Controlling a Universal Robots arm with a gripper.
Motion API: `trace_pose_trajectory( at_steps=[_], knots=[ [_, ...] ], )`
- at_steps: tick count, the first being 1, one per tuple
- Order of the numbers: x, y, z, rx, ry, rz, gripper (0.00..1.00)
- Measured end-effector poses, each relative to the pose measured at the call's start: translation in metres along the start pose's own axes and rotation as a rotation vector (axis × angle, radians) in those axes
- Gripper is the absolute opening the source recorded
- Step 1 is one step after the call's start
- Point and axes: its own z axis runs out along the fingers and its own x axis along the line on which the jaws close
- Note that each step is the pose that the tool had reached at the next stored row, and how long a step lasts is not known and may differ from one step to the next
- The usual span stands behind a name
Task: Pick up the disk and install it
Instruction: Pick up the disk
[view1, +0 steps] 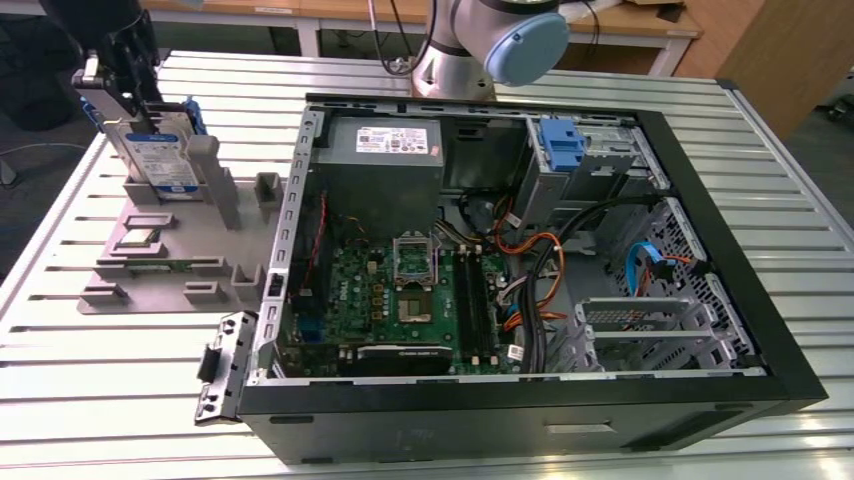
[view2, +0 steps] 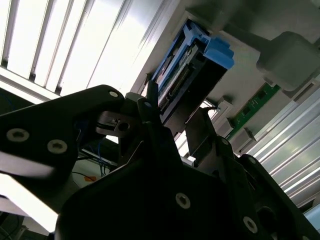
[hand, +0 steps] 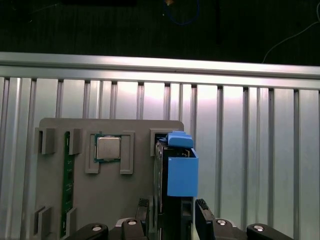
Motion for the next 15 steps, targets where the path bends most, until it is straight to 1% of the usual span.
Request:
trace_pose_trajectory(
  at_steps=[2, 3, 4, 6, 7, 15],
  knots=[
    [0.0000, -0.0001, 0.0000, 0.0000, 0.0000, 0.000, 0.49],
    [0.0000, -0.0001, 0.0000, 0.0000, 0.0000, 0.000, 0.47],
    [0.0000, -0.0001, 0.0000, 0.0000, 0.0000, 0.000, 0.41],
    [0.0000, -0.0002, -0.0001, -0.0002, 0.0001, 0.000, 0.41],
    [0.0000, -0.0002, 0.0000, -0.0001, 0.0000, 0.000, 0.35],
    [0.0000, -0.0010, -0.0001, -0.0001, 0.0000, 0.000, 0.35]
  ],
)
